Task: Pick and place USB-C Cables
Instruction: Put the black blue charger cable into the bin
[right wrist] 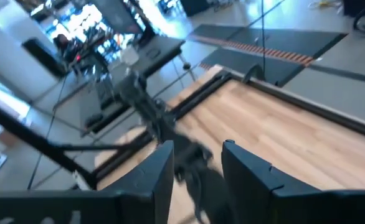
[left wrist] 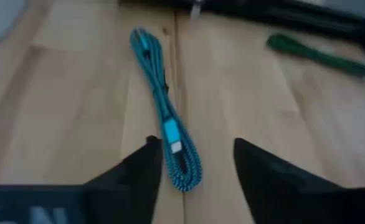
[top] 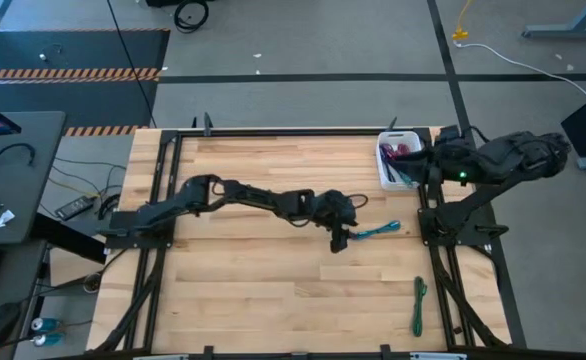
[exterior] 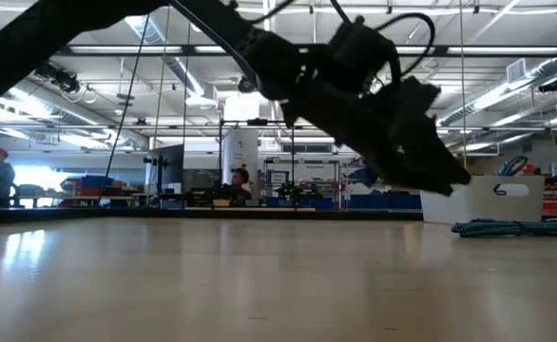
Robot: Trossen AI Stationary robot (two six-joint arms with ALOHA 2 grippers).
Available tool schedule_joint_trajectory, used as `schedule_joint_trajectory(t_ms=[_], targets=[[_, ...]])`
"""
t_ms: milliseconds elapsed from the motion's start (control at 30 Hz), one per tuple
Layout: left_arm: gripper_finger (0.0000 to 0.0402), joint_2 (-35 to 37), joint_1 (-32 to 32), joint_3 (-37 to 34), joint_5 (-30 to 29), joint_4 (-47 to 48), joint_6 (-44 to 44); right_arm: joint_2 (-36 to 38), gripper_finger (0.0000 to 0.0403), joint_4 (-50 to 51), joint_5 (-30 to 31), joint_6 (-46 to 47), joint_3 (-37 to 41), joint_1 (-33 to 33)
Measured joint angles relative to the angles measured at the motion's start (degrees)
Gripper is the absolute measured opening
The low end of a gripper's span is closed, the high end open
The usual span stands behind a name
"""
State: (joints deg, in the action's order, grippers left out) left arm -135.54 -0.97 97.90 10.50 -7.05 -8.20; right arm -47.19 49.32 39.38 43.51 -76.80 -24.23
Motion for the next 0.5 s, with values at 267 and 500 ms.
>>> schedule_joint_trajectory(t_ms=[267,500], targets=[[0.0280,-4.4,2.3,0.2,-2.1,-0.1,3.4,-1.6,0.0126,0.6,3.1,5.6,-1.2,0.0],[0.0194,-6.3,3.2,0.4,-8.0,-2.2,2.6,-7.4,0.0125,6.5,-2.0,17.8,-1.2,0.0]])
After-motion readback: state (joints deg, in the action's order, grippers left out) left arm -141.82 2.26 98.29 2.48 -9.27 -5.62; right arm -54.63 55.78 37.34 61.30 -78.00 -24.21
